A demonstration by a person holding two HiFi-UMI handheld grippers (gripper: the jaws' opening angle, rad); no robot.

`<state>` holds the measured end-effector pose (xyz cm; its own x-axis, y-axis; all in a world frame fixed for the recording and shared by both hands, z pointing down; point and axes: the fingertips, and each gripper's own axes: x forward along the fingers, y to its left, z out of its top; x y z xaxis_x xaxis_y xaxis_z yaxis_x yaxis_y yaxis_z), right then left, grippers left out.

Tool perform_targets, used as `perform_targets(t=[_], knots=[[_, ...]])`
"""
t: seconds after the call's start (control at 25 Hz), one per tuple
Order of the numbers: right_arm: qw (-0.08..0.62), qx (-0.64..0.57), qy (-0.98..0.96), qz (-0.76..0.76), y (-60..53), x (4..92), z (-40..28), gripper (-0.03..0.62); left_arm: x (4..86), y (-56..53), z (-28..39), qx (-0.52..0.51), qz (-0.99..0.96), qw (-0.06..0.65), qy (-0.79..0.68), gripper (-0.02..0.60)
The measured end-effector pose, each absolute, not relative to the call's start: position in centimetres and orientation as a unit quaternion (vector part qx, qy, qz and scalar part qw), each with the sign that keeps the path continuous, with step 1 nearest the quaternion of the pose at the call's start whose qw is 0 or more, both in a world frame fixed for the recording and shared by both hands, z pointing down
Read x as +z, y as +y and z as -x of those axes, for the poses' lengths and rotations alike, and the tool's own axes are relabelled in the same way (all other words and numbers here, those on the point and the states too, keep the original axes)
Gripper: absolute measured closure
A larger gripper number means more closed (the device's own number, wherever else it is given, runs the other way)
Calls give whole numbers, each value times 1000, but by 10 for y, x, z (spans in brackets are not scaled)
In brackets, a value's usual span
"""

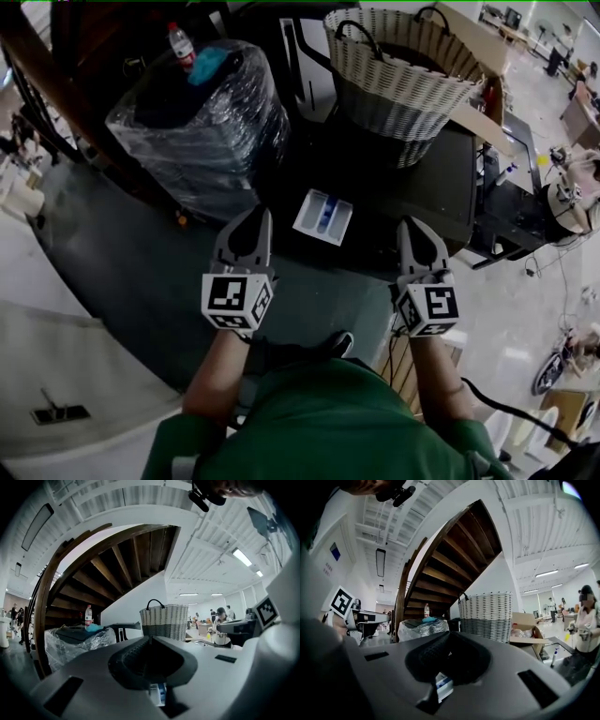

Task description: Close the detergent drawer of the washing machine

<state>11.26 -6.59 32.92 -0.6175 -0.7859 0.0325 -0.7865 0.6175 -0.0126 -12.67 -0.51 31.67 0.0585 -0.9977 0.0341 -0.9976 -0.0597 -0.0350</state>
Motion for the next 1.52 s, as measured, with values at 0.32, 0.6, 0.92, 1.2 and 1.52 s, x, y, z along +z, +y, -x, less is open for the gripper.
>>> perform_targets(t=[0.32,0.6,0.92,1.2,1.52], knots=[[12,18,-898,-439,-106,331,-109,572,312,-48,139,-25,723,3,691,544],[26,34,-875,-482,-137,351,-102,572,356,-102,148,-51,756,-29,651,544],[64,47,-838,-540,-162,367,-89,572,444,-143,137,-109,812,-88,566,543],[89,75,-822,-558,-168,402,-90,572,517,-132,111,-152,830,-149,515,543],[116,104,-826,-541,-152,445,-96,572,583,-97,100,-190,816,-202,508,545]])
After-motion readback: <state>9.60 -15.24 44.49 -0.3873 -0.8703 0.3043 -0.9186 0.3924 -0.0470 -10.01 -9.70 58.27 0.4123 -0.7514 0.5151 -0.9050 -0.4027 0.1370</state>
